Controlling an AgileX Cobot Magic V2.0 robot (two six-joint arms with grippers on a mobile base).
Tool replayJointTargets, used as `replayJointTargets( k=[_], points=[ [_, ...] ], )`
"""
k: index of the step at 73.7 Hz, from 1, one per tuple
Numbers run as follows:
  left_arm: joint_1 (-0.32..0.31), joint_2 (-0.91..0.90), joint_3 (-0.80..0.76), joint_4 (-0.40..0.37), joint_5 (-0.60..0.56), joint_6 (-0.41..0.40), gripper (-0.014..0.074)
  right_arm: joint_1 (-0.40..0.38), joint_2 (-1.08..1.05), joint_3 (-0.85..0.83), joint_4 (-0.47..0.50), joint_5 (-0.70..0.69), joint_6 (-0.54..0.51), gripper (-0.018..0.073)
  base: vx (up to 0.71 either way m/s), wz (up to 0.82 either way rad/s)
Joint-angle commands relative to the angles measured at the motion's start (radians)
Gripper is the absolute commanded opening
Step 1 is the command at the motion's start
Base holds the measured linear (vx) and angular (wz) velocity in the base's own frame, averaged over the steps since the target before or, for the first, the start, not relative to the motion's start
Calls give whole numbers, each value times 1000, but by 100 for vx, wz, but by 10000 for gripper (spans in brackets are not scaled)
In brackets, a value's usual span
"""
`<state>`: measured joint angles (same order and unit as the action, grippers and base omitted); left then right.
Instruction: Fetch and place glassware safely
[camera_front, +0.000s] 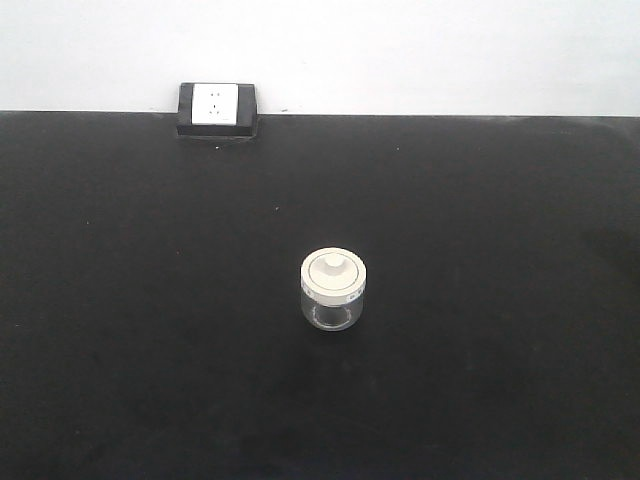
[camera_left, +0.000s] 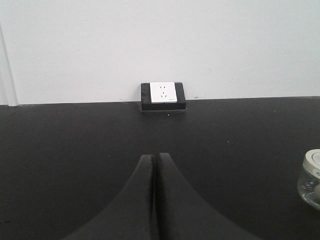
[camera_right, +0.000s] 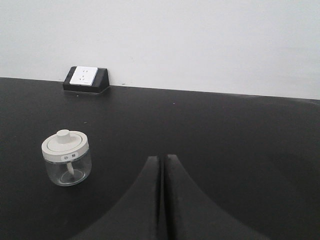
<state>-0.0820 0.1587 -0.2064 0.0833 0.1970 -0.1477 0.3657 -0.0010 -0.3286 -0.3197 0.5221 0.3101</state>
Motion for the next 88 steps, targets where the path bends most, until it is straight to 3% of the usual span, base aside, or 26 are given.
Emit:
replayJointTargets(
  k=[1, 60, 74, 88],
  points=[
    [-3, 16, -27, -7, -70, -2, -7, -1, 13, -23, -4, -67, -8, -8, 0, 0],
    [-3, 16, -26, -7, -73, -2, -7, -1, 13, -23, -5, -67, -9, -8, 0, 0],
    [-3, -36, 32, 9, -80, 50, -7, -1, 13, -23, -5, -67, -9, -8, 0, 0],
    [-3, -108, 154, -6, -103, 53, -7, -1, 13, -23, -5, -67, -9, -8, 0, 0]
  ],
)
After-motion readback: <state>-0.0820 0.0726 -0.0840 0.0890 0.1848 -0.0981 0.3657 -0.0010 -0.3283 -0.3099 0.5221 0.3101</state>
